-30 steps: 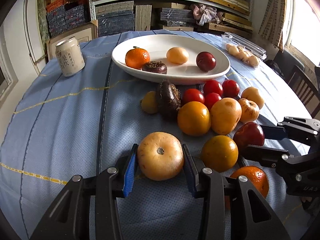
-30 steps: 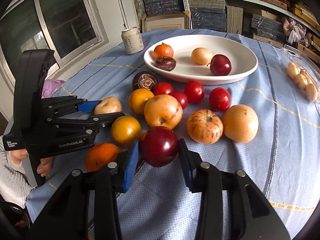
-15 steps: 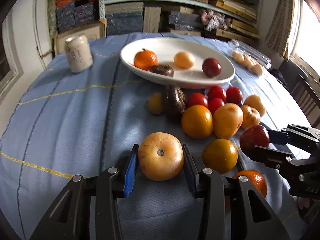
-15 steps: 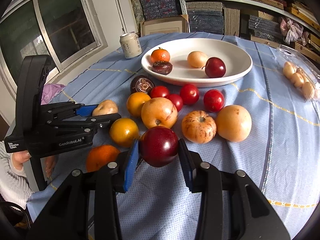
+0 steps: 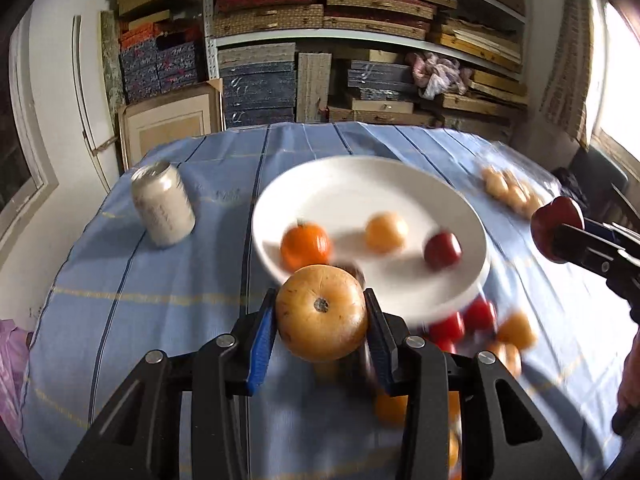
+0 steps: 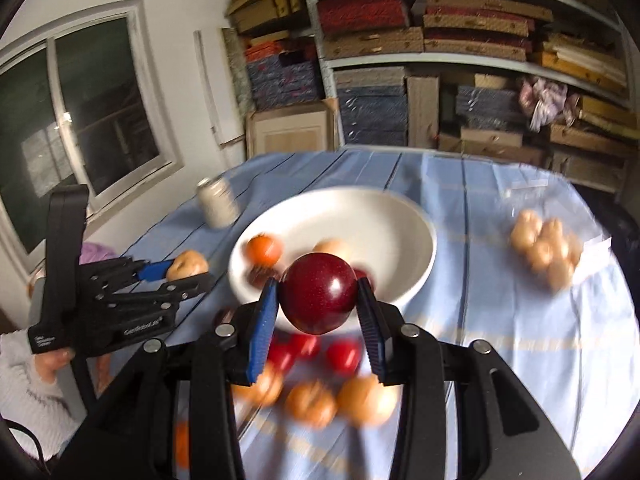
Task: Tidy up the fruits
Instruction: 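Lower both fruits into the white plate and open both grippers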
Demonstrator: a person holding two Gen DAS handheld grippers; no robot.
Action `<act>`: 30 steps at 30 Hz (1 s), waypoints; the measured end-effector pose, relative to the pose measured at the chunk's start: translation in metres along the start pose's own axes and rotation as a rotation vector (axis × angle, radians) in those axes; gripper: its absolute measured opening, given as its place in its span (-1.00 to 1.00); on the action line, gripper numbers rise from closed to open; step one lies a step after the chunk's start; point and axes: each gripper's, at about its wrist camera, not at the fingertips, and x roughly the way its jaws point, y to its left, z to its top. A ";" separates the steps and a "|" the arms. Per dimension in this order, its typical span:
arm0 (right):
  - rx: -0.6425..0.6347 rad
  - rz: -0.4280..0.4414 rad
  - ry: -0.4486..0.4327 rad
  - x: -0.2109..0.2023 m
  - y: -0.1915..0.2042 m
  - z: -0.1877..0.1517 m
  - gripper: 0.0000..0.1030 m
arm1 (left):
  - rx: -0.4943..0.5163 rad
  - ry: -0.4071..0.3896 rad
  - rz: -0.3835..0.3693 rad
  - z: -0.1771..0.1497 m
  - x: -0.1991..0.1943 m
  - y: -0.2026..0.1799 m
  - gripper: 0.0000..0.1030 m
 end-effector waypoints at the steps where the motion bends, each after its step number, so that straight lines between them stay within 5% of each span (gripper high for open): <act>1: 0.013 -0.004 0.008 0.011 -0.005 0.006 -0.25 | -0.006 0.003 0.004 0.008 0.006 0.002 -0.18; 8: 0.039 -0.061 0.131 0.100 -0.042 0.025 -0.25 | -0.051 0.066 0.036 0.064 0.074 0.019 -0.18; 15: 0.016 -0.052 0.203 0.144 -0.047 0.020 -0.24 | -0.088 0.150 0.033 0.071 0.121 0.033 -0.18; 24: 0.031 -0.042 0.093 0.089 -0.040 0.028 -0.10 | -0.107 0.119 0.031 0.066 0.099 0.036 -0.16; 30: 0.060 -0.006 0.008 0.014 -0.025 0.005 0.36 | -0.144 0.050 0.022 0.044 0.027 0.044 -0.09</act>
